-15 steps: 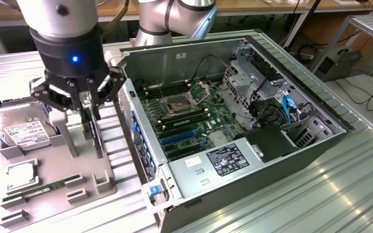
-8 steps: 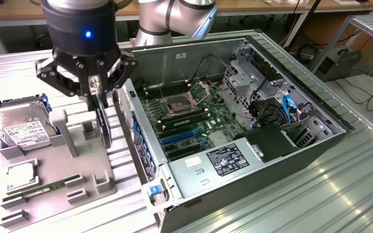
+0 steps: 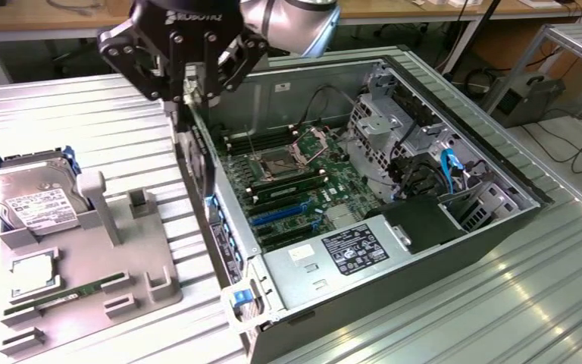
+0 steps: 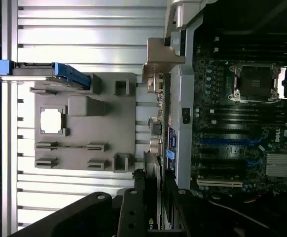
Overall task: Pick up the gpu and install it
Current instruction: 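Pick up the gpu and move the gpu toward the slot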
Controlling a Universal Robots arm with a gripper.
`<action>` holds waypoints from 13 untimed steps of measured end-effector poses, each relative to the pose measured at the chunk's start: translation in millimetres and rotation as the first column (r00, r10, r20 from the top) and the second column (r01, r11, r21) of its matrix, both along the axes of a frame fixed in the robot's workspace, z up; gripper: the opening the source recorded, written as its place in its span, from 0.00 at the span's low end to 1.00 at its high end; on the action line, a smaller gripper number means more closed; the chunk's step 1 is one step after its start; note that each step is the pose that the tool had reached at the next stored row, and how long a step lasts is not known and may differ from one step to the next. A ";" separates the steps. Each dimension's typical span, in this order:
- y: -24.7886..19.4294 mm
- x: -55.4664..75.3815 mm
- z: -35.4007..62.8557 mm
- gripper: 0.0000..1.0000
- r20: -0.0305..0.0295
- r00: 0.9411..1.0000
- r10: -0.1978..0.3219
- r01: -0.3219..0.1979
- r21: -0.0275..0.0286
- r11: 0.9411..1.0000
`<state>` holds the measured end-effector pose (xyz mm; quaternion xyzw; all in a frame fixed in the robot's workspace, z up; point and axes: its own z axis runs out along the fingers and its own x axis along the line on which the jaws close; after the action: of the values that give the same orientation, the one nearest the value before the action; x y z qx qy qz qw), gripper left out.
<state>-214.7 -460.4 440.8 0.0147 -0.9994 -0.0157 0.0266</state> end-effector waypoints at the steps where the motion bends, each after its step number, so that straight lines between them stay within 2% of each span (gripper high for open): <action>1: -0.9 7.2 3.2 0.26 -0.001 1.000 0.000 0.000 0.002 1.000; 5: -2.1 29.5 5.4 0.26 -0.002 1.000 0.000 0.000 0.012 1.000; 7: -2.1 42.8 5.5 0.26 -0.002 1.000 0.000 0.000 0.019 1.000; 9: -2.1 53.4 5.4 0.26 -0.002 1.000 0.000 0.000 0.022 1.000; 13: -2.1 70.9 4.0 0.26 -0.003 1.000 0.000 0.000 0.022 1.000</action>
<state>-143.8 -462.5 444.8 0.0150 -0.9991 -0.0268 0.0278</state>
